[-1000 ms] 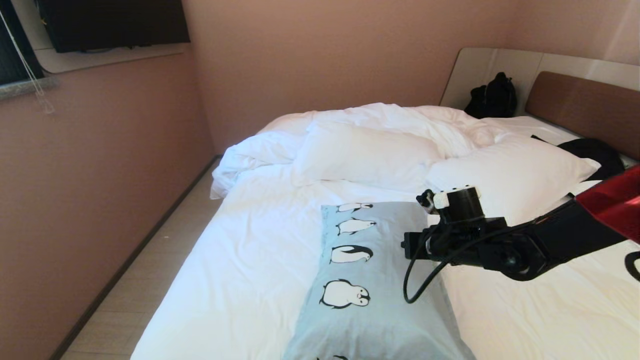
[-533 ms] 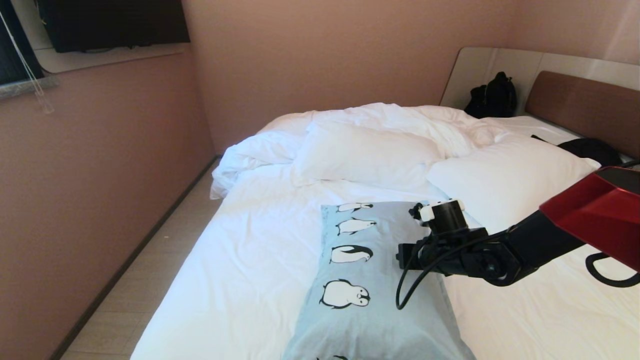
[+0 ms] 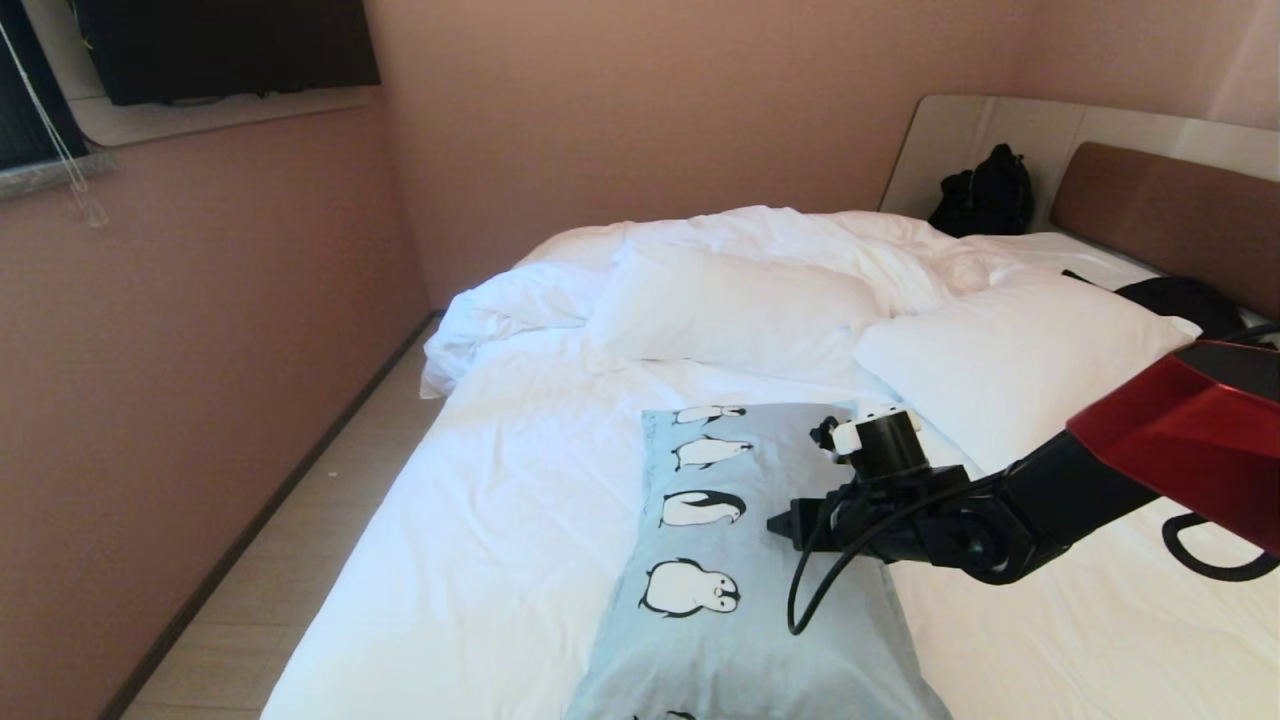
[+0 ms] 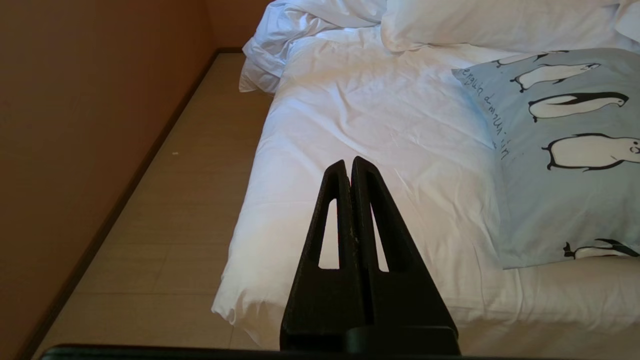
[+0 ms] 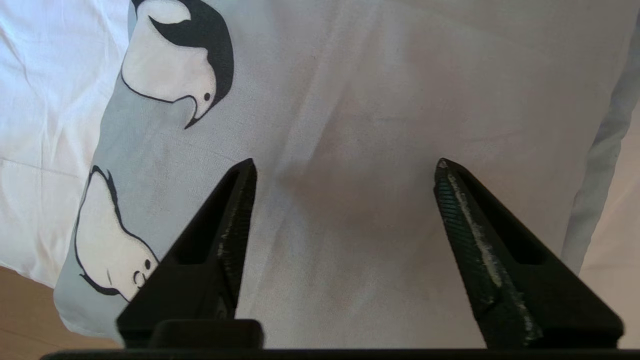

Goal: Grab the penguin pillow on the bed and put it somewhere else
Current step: Pick up the pillow

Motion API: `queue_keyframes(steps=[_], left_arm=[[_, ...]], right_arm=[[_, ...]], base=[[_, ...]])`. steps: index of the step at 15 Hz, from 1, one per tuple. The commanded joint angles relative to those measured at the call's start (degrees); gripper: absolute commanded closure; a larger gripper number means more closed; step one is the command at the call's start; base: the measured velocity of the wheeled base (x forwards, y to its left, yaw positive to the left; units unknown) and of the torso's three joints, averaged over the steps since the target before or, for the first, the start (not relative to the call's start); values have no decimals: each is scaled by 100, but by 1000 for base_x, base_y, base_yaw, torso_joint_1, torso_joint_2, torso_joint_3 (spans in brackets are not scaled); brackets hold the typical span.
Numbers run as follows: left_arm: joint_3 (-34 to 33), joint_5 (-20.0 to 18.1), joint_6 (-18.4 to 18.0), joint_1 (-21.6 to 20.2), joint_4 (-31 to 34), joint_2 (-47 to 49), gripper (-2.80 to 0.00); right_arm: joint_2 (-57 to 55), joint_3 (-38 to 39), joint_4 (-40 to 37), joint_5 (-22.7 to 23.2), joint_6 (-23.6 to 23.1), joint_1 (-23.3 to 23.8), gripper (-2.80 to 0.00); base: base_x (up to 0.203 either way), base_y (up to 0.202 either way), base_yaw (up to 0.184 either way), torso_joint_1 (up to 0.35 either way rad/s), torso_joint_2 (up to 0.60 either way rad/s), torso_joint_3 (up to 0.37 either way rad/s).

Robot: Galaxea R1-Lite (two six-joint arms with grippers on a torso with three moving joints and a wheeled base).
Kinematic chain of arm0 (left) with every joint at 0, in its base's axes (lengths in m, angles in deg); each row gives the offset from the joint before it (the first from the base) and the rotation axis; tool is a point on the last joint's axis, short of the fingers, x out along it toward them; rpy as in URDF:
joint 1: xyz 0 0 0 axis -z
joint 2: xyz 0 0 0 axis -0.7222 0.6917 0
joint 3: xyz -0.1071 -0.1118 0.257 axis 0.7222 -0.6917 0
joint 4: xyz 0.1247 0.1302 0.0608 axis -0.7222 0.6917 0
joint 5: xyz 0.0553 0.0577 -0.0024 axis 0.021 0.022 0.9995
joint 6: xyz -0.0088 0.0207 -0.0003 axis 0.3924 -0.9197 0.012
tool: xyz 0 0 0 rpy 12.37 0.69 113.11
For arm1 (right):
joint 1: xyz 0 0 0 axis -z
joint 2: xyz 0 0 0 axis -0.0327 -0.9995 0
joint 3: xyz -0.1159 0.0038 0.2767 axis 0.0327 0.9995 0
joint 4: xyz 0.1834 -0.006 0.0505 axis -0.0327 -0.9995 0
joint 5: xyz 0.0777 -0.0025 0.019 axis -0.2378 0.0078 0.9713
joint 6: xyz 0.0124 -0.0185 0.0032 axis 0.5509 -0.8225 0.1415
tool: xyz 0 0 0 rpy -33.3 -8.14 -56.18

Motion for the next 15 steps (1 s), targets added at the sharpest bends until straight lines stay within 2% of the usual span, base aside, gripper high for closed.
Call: queue_keyframes(steps=[1,5,7,10,15], left_arm=[[0,1,-1,-2,2,-2,0],[0,5,-1,-2,2,-2,0],[0,1,-1,-2,2,-2,0],[0,1,-1,-2,2,-2,0],[0,3,-1,-2,2,-2,0]], right_arm=[[-8,71,136,4,0,-5,-280],[-250,80,413,109,15,-5,-280],[-318,72,474,135,180,4,-280],[-432,27,564,382,272,13,-280],[-389,27,642,408,263,13,-280]], base=[[0,0,0,0,0,0],[0,0,0,0,0,0],[0,0,0,0,0,0],[0,0,0,0,0,0],[0,0,0,0,0,0]])
